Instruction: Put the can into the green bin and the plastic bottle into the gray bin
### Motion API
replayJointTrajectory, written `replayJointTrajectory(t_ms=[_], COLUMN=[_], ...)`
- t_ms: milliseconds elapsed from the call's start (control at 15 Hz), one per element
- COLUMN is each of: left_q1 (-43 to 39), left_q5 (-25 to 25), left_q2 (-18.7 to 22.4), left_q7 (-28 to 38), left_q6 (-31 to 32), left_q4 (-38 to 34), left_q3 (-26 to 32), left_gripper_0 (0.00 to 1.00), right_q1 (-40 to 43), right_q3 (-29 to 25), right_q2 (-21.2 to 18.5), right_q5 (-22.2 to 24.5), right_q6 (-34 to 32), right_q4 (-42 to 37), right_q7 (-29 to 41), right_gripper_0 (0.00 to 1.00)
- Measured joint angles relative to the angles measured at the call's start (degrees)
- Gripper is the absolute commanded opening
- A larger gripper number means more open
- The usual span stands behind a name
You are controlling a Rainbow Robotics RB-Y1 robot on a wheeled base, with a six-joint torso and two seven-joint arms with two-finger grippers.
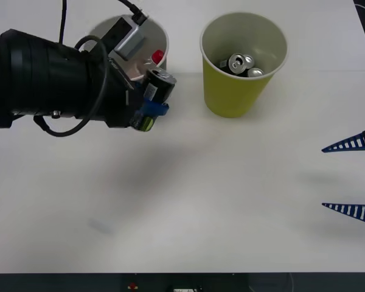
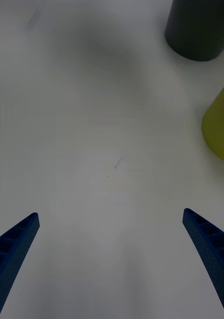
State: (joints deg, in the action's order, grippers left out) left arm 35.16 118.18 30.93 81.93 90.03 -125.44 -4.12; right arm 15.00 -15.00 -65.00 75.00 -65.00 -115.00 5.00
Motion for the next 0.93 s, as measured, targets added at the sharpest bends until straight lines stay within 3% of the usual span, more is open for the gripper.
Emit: replayJointTrajectory(t_ms=[400, 600, 933], left_q1=[17.4, 24.8, 32.5], left_q5=[5.2, 7.0, 8.6], left_q2=[-5.3, -8.3, -10.6], left_q7=[-3.7, -5.7, -6.7], left_q6=[-3.4, -8.6, -18.9], left_q4=[20.0, 31.2, 43.1], left_q3=[-8.6, -11.7, -18.5], left_gripper_0=[0.00, 0.00, 0.00], right_q1=[0.0, 0.0, 0.0], right_q3=[0.0, 0.0, 0.0], right_q2=[0.0, 0.0, 0.0], right_q5=[0.0, 0.0, 0.0], right_q6=[0.0, 0.0, 0.0], right_q4=[0.0, 0.0, 0.0], right_q7=[0.0, 0.0, 0.0], right_gripper_0=[1.00, 1.00, 1.00])
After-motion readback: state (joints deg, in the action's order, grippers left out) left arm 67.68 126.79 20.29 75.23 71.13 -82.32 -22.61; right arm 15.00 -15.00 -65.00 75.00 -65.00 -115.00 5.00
